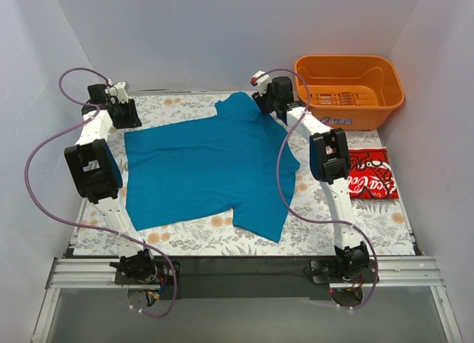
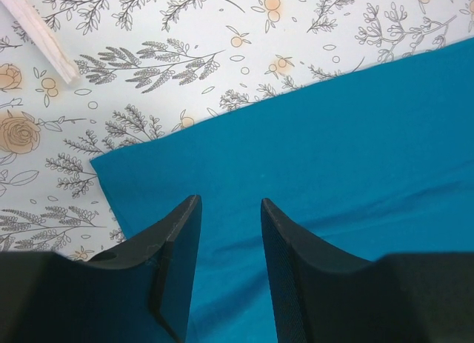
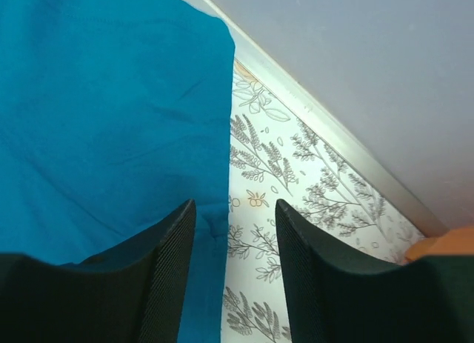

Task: Fold and stack the t-shirts
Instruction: Fold the tshirt

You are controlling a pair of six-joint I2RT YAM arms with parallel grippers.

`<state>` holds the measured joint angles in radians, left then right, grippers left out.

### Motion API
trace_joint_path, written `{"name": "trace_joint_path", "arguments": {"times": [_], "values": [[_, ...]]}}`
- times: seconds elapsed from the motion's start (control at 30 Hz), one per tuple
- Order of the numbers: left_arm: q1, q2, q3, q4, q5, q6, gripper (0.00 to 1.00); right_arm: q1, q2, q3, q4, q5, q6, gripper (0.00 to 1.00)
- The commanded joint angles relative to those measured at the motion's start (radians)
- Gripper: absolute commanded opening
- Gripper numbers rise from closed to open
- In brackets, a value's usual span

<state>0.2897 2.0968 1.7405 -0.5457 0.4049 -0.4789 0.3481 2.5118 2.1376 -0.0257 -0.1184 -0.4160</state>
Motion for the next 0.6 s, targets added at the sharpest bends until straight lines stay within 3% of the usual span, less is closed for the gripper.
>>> {"name": "trace_joint_path", "arguments": {"times": [0.0, 0.23, 0.47, 0.57], "values": [[0.005, -0.047, -0.007, 0.001, -0.046, -0.021, 0.38, -0.003, 0.027, 0.007, 0.125, -0.013, 0.029, 0.52], [0.005, -0.02, 0.008, -0.003, -0.055, -0.033, 0.38, -0.009, 0.009, -0.085, 0.11, -0.03, 0.085, 0.48], [0.003, 0.014, 0.047, -0.023, -0.069, -0.038, 0.38, -0.011, 0.024, -0.038, 0.066, -0.015, 0.114, 0.45], [0.005, 0.026, 0.062, -0.033, -0.083, -0.038, 0.37, -0.018, 0.033, -0.019, -0.011, -0.032, 0.121, 0.33]]}}
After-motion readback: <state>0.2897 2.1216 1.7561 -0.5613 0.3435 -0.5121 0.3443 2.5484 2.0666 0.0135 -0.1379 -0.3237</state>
